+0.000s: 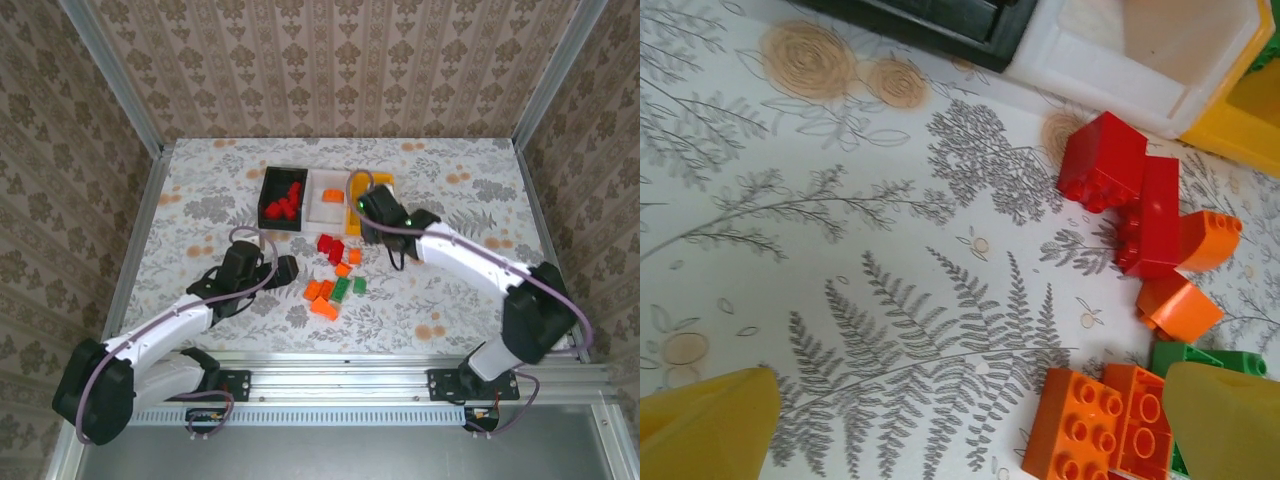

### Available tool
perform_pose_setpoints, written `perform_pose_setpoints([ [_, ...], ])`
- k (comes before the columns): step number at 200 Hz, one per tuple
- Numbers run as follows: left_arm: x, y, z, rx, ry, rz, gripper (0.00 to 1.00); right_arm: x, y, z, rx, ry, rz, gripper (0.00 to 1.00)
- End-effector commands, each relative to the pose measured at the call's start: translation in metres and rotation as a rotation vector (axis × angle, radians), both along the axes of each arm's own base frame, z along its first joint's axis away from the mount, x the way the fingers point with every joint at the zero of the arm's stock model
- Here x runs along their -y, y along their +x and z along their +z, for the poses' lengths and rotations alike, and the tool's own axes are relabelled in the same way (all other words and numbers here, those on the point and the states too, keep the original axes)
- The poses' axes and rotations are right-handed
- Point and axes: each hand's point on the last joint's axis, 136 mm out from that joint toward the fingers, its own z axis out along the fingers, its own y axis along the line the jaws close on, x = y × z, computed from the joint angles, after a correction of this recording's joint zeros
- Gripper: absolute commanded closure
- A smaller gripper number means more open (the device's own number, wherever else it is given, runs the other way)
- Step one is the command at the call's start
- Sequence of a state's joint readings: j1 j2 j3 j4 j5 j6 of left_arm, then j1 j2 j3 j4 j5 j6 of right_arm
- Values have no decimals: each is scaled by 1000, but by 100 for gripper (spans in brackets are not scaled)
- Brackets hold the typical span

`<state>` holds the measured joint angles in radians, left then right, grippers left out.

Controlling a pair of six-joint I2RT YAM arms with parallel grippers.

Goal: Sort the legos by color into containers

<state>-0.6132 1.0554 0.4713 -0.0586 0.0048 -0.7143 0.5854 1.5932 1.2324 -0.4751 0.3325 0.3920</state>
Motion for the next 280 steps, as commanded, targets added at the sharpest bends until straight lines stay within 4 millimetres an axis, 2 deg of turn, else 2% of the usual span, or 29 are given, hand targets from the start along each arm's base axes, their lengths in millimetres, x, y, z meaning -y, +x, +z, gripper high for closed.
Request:
perform_pose_setpoints([
  [1, 12, 0, 6, -5, -62, -11, 0, -3, 41, -14, -44, -21, 29, 66],
  [31, 10, -4, 7, -3, -54, -11, 0, -1, 87, -34, -87, -35, 6, 65],
  [42, 8, -4, 7, 3, -51, -8, 0, 2, 93, -45, -131, -42, 0, 63],
  [55, 6, -5, 8, 7, -45, -6, 0, 3, 101, -49, -138, -50, -6, 58],
  [76, 4, -6, 9, 8, -39, -6, 0, 4, 105, -41, -119, -54, -7, 50],
  [101, 4, -6, 10, 8, -41, -6, 0, 5, 101, -16, -71, -38, -11, 44],
  [116, 3, -7, 10, 10, -46, -5, 0, 1, 86, 6, -29, -27, -1, 44],
  [130, 3, -8, 11, 15, -52, -1, 0, -11, 59, 15, -6, -4, 27, 44],
  [142, 2, -8, 10, 19, -59, 5, 0, -21, 29, 6, -9, 1, 40, 43],
  [168, 2, -9, 7, 16, -65, 5, 0, -28, -34, -34, -75, 11, 28, 42],
  [184, 4, -10, 6, 11, -67, -3, 0, -28, -63, -54, -122, 34, 18, 42],
  [197, 6, -11, 5, 5, -69, -11, 0, -35, -82, -67, -160, 64, 61, 41],
  [217, 8, -12, 4, -3, -72, -20, 0, -38, -98, -85, -234, 83, 88, 40],
  [243, 11, -13, 2, -11, -72, -26, 0, -37, -109, -107, -288, 107, 62, 39],
  [280, 12, -15, 0, -14, -72, -27, 0, -44, -109, -114, -296, 138, 66, 39],
])
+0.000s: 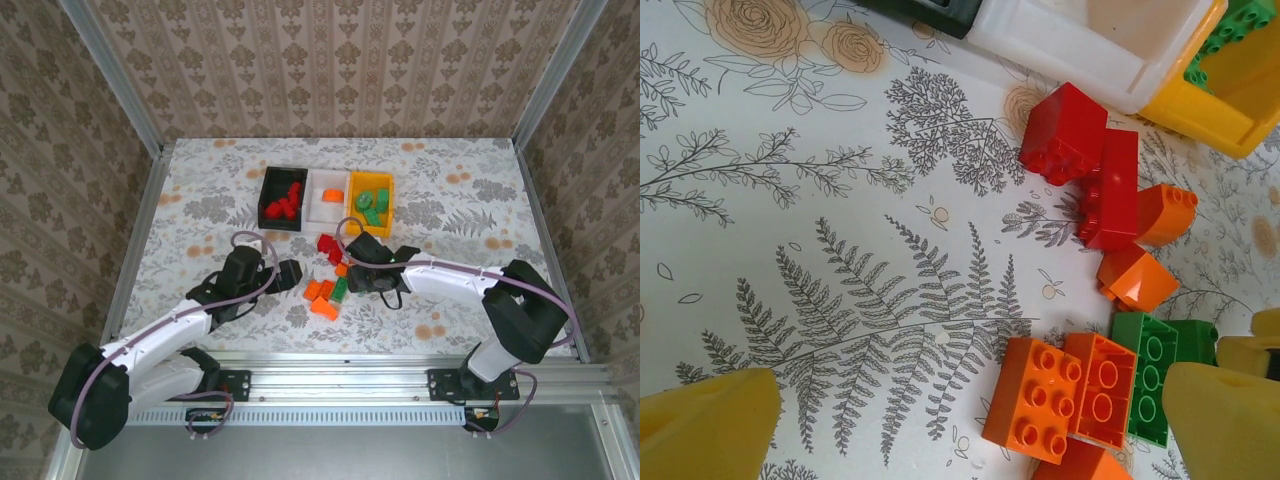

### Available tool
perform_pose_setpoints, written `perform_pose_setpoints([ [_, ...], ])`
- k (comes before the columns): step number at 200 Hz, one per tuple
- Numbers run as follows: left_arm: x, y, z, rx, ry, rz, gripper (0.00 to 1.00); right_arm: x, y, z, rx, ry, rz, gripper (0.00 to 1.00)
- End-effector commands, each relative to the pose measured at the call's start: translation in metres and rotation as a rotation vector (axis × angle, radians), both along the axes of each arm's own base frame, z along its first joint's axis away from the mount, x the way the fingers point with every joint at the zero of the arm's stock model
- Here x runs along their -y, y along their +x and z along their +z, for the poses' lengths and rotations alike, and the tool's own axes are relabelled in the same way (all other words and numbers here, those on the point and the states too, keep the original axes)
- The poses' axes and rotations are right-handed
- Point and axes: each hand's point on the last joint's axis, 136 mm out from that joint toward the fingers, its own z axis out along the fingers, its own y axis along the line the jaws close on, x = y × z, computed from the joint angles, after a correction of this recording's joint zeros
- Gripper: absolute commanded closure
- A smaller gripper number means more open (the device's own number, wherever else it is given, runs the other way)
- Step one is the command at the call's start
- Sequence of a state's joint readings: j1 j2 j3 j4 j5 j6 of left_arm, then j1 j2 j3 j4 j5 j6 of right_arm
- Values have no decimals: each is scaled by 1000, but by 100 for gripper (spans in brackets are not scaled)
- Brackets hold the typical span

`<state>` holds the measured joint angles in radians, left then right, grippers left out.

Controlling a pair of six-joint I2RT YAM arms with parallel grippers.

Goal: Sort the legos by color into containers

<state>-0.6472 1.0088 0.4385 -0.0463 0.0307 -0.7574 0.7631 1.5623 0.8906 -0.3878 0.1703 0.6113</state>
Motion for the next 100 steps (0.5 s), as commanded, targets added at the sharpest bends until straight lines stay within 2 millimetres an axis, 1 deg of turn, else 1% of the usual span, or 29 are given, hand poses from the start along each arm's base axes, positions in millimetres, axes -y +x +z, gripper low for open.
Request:
perform_pose_setpoints([
  [1, 3, -1, -2, -5, -17, -2, 0, -10, 1, -6, -12, 43, -18, 39],
  [13, 3, -2, -2, -8, -13, -2, 0, -3, 4, -11, -10, -9, -34, 40],
  [39, 3, -3, 0, -7, -12, -5, 0, 13, 3, -22, -4, -82, -62, 46],
  [60, 0, -4, 0, -1, -1, 0, 0, 15, -3, -27, -18, -88, -42, 48],
  [73, 0, -4, -1, -3, 3, 2, 0, 20, -6, -29, -27, -108, -40, 49],
  [91, 1, -3, -1, -5, 1, -2, 0, 28, -9, -31, -14, -119, -45, 52],
  [100, 1, -3, -1, -4, 3, -2, 0, 26, -9, -31, -5, -106, -35, 53],
])
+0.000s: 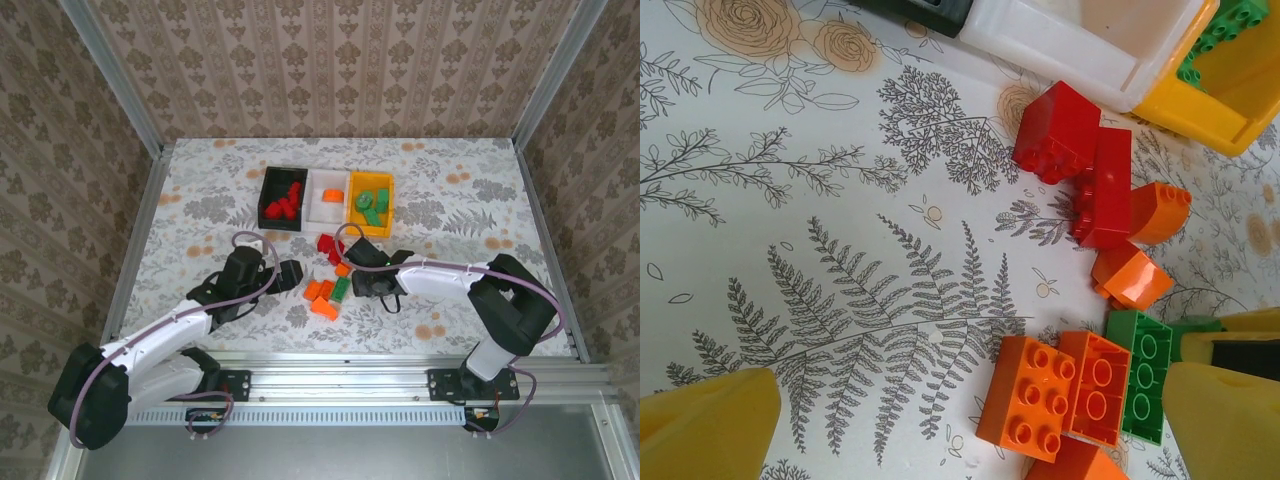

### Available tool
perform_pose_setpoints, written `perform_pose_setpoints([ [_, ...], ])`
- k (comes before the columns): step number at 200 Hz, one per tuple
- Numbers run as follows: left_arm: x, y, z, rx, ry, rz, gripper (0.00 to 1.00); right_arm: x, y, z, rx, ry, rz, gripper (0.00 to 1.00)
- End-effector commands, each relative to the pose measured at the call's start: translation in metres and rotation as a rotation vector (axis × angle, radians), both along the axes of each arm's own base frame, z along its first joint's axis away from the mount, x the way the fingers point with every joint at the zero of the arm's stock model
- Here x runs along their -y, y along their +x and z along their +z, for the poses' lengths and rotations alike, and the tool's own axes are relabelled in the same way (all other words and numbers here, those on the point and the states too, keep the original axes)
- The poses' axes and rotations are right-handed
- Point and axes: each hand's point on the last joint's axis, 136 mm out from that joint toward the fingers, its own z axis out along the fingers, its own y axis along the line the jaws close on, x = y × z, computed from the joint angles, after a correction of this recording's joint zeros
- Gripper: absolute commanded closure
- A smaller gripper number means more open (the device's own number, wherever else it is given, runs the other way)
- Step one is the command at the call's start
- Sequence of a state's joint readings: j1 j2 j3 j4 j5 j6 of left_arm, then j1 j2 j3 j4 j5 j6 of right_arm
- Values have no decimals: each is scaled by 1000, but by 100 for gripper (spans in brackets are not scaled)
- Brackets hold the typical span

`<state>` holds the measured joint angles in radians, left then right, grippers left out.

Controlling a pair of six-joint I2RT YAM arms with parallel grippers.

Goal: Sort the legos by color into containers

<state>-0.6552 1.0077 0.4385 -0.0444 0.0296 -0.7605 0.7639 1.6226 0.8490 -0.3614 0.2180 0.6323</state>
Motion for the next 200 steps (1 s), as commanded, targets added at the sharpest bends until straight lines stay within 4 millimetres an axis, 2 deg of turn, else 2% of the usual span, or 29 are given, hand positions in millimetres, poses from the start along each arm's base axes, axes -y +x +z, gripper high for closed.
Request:
perform_pose_setpoints([
  [1, -1, -2, -2, -6, 7, 3, 0, 11, -4, -2, 22, -30, 3, 53],
  [22, 0, -1, -2, -7, 7, 3, 0, 4, 0, -2, 30, -13, 31, 58],
  [44, 1, 0, -1, -8, 9, 2, 0, -3, 3, -6, 18, -17, 53, 67],
  [79, 0, 3, 3, -2, 28, 5, 0, 0, 1, 0, 38, -19, 69, 74],
  [106, 2, 4, 4, -3, 24, 5, 0, 1, 2, 16, 71, -2, 70, 75],
  [135, 4, 6, 3, -6, 21, 9, 0, -2, 9, 45, 130, 20, 78, 75],
  [165, 9, 9, 4, -9, 16, 3, 0, -4, 35, 86, 214, 34, 73, 75],
  [200, 13, 8, -1, -21, 19, -9, 0, 11, 91, 125, 296, 86, -17, 75],
])
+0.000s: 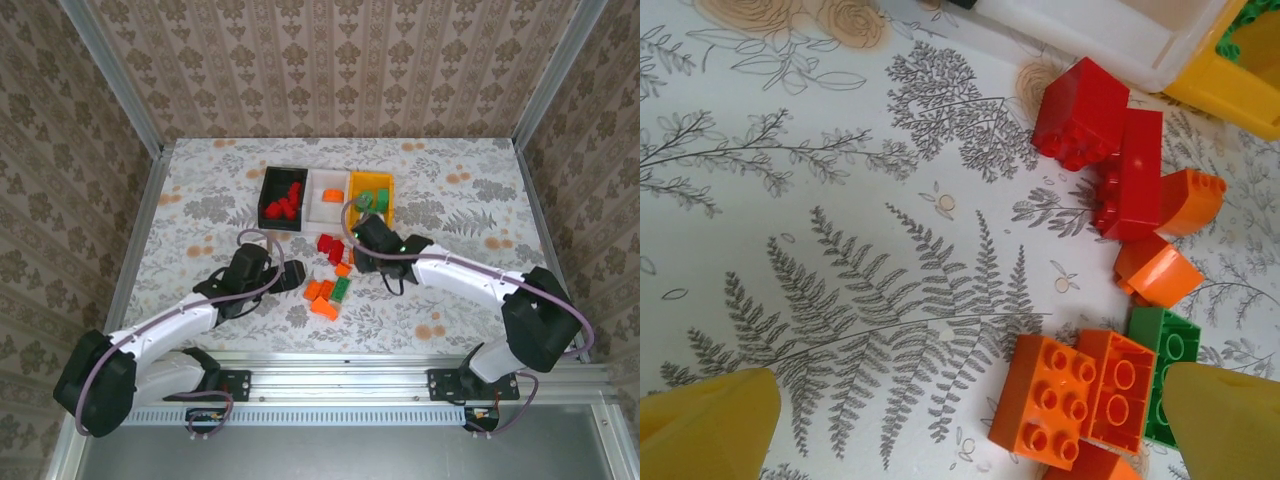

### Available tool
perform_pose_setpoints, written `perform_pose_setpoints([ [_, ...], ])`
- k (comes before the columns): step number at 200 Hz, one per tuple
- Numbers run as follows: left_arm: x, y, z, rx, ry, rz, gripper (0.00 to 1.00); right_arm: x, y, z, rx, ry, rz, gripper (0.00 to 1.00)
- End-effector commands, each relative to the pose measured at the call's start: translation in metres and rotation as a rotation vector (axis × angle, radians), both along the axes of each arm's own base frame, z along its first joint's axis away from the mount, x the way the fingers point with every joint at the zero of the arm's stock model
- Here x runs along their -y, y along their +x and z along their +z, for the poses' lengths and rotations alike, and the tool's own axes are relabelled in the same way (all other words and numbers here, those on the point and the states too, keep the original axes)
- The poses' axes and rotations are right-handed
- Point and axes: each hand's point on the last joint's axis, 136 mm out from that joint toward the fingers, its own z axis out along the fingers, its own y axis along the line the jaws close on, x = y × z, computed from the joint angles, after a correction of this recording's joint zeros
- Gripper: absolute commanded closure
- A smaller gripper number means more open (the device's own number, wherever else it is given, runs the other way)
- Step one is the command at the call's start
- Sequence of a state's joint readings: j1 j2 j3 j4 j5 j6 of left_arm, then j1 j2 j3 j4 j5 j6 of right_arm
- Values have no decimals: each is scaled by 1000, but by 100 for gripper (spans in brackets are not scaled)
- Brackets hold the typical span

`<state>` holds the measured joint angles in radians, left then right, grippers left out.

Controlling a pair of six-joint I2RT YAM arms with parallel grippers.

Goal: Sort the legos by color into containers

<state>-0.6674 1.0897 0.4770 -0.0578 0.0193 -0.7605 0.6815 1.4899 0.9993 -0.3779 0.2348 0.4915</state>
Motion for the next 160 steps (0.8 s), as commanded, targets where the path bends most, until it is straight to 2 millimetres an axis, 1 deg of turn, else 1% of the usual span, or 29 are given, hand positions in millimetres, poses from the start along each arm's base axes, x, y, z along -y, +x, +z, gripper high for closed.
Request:
perform_pose_setpoints([
  [1, 8, 5, 8, 18, -21, -5, 0, 17, 37, 29, 66, -3, -54, 75],
  [14, 8, 3, 5, 9, -26, -5, 0, 20, 57, 37, 79, -1, -75, 75],
  [28, 9, 1, 2, 1, -30, -10, 0, 22, 78, 38, 78, -9, -87, 75],
  [39, 8, -1, 2, -1, -24, -15, 0, 26, 95, 33, 67, -23, -103, 75],
  [54, 3, -4, 9, 10, 2, -29, 0, 27, 116, 23, 37, -24, -111, 75],
  [77, -11, -7, 21, 46, 25, -12, 0, 25, 139, 8, 1, -48, -113, 75],
  [96, -22, -10, 27, 60, 15, 10, 0, 29, 151, -2, -23, -85, -133, 73],
  [108, -28, -12, 28, 66, 3, 28, 0, 33, 157, -10, -44, -85, -144, 72],
  [118, -32, -14, 28, 67, -9, 38, 0, 37, 161, -13, -50, -85, -154, 70],
  [122, -33, -14, 27, 65, -12, 42, 0, 38, 162, -13, -50, -85, -156, 67],
  [129, -35, -15, 28, 68, -20, 46, 0, 39, 164, -11, -48, -84, -160, 59],
  [133, -36, -16, 27, 66, -20, 47, 0, 38, 165, -9, -43, -81, -161, 56],
  [160, -40, -18, 28, 60, -27, 53, 0, 40, 163, 14, 0, -72, -159, 46],
])
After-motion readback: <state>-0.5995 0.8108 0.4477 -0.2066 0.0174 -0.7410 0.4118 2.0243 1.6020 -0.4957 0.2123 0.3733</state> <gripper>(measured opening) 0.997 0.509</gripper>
